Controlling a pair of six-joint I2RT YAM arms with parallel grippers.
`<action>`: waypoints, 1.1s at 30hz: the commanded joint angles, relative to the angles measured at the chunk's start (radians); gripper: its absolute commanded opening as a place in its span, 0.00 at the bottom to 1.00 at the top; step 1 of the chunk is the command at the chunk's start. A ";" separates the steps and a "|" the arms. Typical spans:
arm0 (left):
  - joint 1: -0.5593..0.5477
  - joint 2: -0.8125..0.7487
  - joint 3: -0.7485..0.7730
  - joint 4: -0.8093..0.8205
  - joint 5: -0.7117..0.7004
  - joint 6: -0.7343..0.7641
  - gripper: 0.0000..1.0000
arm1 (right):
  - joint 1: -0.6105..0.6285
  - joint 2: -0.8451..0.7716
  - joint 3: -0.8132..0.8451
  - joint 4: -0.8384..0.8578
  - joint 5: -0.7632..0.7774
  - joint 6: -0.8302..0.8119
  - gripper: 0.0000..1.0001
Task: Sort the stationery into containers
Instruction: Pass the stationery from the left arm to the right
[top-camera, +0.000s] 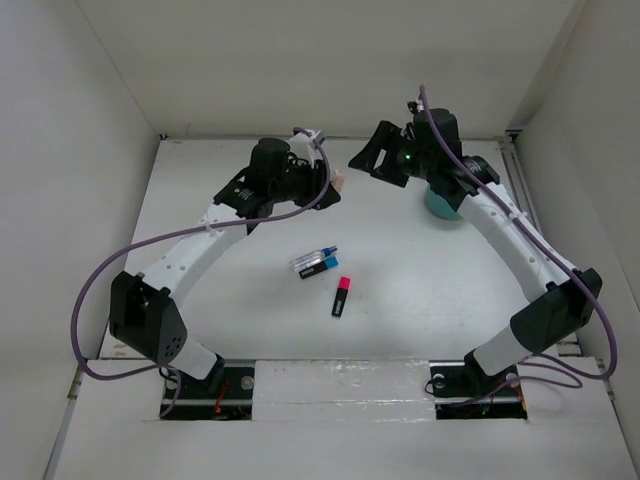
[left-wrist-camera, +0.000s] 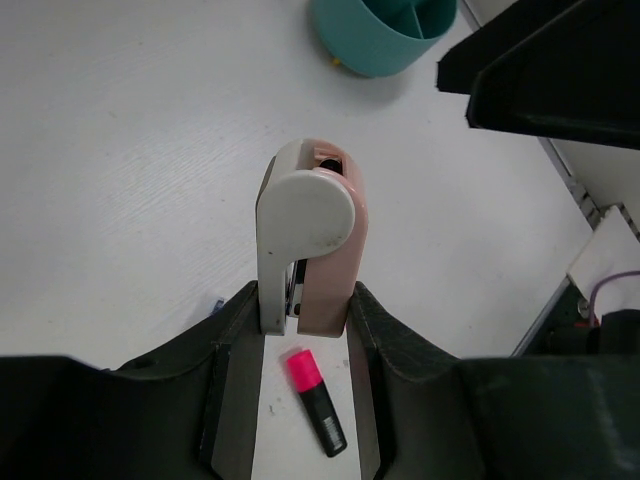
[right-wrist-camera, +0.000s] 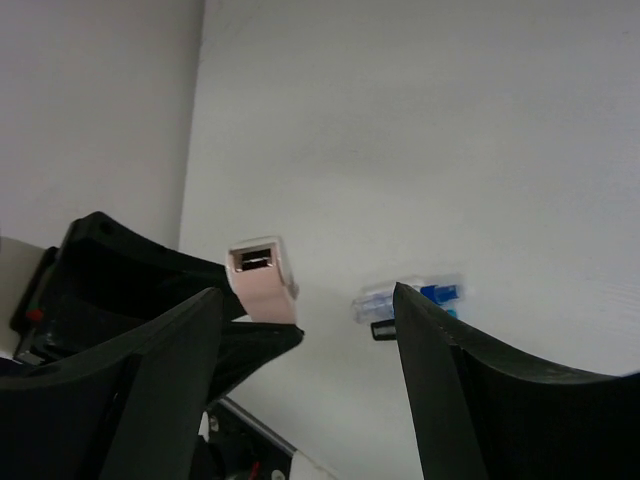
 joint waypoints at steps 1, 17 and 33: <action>-0.003 -0.053 -0.014 0.065 0.133 0.038 0.00 | 0.036 -0.035 -0.006 0.136 -0.072 0.067 0.74; -0.003 -0.090 -0.032 0.086 0.188 0.038 0.00 | 0.147 -0.016 -0.004 0.071 0.016 0.051 0.69; -0.003 -0.090 -0.032 0.077 0.179 0.047 0.00 | 0.147 -0.016 -0.004 0.051 0.034 0.032 0.43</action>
